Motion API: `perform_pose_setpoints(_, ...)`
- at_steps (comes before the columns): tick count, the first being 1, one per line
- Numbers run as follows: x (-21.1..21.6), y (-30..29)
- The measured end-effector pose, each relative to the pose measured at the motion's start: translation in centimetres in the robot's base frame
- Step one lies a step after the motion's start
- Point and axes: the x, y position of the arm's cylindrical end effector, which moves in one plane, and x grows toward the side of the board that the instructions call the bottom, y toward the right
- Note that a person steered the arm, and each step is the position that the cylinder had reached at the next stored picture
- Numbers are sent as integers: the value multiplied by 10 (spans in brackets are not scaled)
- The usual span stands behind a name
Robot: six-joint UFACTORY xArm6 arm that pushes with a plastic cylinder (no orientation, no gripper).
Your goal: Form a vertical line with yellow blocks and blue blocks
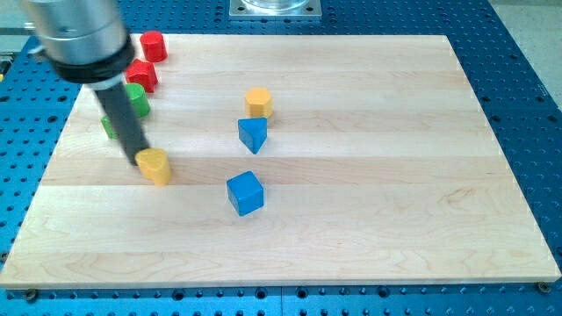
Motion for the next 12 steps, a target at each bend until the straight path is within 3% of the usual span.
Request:
perform_pose_setpoints(2,101,69)
perform_pose_setpoints(4,107,23)
perform_pose_setpoints(7,135,49)
perform_pose_setpoints(8,135,97)
perform_pose_setpoints(10,160,36)
perform_pose_setpoints(12,153,45)
